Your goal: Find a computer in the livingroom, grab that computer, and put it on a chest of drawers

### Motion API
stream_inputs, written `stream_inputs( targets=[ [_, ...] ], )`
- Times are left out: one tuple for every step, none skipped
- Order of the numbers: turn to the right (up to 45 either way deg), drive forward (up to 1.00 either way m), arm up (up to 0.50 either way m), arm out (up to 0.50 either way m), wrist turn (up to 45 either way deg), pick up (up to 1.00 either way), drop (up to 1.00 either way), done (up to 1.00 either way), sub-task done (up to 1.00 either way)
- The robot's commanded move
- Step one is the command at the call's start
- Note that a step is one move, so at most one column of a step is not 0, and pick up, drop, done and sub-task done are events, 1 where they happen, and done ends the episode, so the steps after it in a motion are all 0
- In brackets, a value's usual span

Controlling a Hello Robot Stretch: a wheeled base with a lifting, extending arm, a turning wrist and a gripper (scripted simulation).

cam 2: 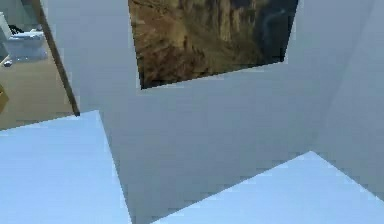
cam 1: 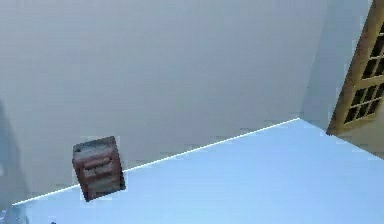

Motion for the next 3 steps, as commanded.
stream_inputs(
  targets=[
    [42.0,0.0,0.0,0.0,0.0,0.0,0.0,0.0,0.0],
    [0.0,0.75,0.0,0.0,0.0,0.0,0.0,0.0,0.0],
    [3.0,0.0,0.0,0.0,0.0,0.0,0.0,0.0,0.0]
  ],
)
